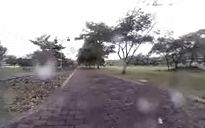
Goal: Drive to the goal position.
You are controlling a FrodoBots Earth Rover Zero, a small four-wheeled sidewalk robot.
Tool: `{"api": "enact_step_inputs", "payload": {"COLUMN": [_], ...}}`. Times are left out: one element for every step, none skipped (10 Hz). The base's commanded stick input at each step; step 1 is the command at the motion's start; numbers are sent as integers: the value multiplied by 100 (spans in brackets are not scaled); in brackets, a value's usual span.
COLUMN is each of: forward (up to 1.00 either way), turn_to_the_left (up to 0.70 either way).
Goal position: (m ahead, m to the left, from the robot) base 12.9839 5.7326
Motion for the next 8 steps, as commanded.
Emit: {"api": "enact_step_inputs", "payload": {"forward": [70,70,70,70,70,70,70,70], "turn_to_the_left": [0,0,0,0,0,0,0,0]}}
